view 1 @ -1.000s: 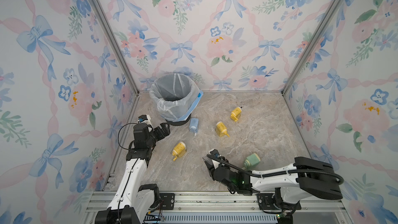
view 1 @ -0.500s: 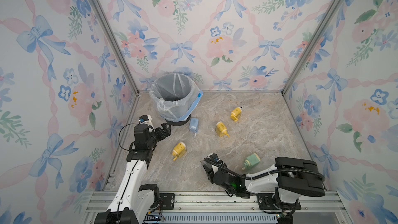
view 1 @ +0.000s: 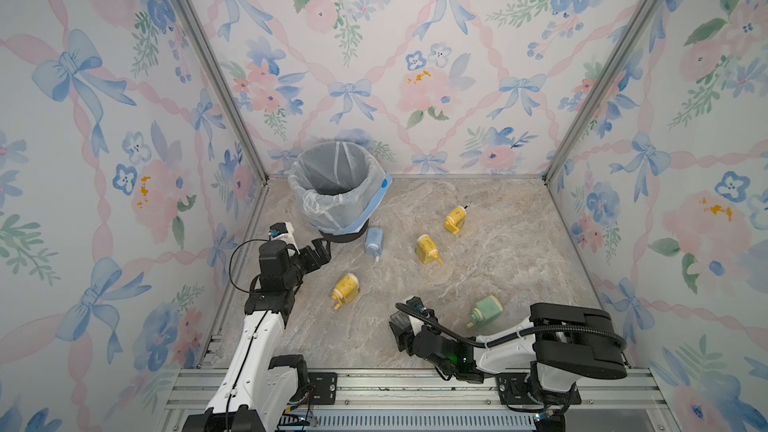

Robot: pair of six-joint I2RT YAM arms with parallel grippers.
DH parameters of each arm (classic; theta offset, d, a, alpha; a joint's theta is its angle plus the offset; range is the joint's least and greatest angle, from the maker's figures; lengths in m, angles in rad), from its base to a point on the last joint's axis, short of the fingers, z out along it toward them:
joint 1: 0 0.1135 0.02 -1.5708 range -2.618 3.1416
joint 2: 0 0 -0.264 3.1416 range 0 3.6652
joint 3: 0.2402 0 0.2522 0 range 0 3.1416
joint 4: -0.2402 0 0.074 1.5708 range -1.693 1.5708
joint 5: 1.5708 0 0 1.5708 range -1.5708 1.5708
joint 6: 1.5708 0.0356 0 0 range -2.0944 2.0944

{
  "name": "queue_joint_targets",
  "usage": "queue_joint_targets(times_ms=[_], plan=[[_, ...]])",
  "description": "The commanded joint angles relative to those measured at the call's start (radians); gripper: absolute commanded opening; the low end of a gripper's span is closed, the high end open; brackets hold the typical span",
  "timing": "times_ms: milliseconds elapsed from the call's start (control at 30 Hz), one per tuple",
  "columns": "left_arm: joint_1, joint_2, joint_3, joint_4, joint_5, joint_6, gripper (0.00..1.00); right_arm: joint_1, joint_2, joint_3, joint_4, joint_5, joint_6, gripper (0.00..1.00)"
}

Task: Take out the pencil sharpener tray and clean the shavings
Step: Place the container at the center of the board.

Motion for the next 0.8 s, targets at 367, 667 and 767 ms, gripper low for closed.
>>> queue_joint_targets(times_ms=[367,667,767], plan=[[-0.154,-0.117,-0.026,0.024,0.041,0.069,0.98,-0.074,-0.271,0.052,-0.239,-0.186,-0.093,0.97],[-0.169,-0.152,0.051,-0.177,0.13,0.021,0.98,-0.302,-0.483,0.089,-0.404,-0.431,-0.128,0.97],[-0.187,-0.105,0.13,-0.352,0.061,0.076,0.98,-0.354,-0.526,0.112,-0.467,-0.481,-0.161,0.98]])
